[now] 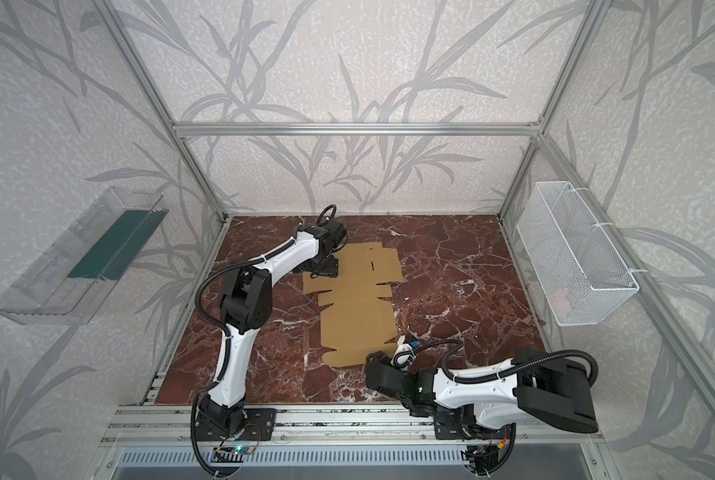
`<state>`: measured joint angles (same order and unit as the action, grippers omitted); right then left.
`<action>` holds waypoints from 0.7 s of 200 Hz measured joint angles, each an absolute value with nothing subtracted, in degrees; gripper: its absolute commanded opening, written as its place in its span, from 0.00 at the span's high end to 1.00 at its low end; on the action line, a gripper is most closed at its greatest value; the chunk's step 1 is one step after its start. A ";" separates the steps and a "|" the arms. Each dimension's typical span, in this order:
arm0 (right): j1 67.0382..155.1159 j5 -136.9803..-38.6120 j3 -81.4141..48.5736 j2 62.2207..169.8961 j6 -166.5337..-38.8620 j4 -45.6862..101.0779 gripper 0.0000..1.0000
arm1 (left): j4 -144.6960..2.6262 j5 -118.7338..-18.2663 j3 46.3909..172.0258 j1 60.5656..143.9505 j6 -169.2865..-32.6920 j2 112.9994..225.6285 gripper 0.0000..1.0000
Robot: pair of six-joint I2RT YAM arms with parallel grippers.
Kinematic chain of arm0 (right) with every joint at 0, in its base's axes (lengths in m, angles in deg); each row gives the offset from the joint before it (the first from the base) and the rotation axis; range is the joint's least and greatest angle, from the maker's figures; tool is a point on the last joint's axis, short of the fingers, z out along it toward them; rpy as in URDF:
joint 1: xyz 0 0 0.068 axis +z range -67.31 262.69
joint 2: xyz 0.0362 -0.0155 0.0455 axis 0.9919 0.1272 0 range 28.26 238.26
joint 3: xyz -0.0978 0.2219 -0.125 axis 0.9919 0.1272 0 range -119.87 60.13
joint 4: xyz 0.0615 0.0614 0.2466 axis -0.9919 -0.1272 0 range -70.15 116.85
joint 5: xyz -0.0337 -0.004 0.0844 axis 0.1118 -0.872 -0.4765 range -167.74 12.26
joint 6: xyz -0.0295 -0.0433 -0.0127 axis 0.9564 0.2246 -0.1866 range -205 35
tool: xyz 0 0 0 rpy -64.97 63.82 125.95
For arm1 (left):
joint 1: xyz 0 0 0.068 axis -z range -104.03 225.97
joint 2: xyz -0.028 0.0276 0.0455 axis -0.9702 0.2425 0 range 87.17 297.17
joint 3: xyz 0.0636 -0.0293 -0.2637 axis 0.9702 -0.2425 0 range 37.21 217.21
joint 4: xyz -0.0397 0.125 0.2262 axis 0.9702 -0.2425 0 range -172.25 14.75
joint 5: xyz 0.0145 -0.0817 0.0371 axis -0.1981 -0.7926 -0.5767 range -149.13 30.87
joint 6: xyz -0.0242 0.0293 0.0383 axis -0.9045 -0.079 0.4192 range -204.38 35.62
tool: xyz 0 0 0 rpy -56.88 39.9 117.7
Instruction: Fold the paper box
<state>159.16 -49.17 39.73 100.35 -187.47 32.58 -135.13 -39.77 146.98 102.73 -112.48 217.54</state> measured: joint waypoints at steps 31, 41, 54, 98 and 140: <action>159.16 -48.14 39.95 100.35 -188.57 32.63 0.40 | -134.80 -39.62 146.37 102.64 -112.48 218.61 0.01; 159.16 -47.88 40.06 100.35 -188.79 32.69 0.40 | -134.52 -39.60 145.52 102.64 -112.52 218.56 0.01; 159.16 -47.79 40.06 100.40 -188.94 32.82 0.40 | -133.67 -39.51 144.16 102.64 -112.85 218.28 0.01; 159.16 -47.26 40.06 102.45 -189.42 36.21 0.41 | -130.54 -39.86 139.25 102.64 -114.82 215.64 0.01; 158.61 -46.70 40.54 104.20 -190.01 40.21 0.44 | -126.37 -41.33 133.61 102.54 -117.00 212.42 0.01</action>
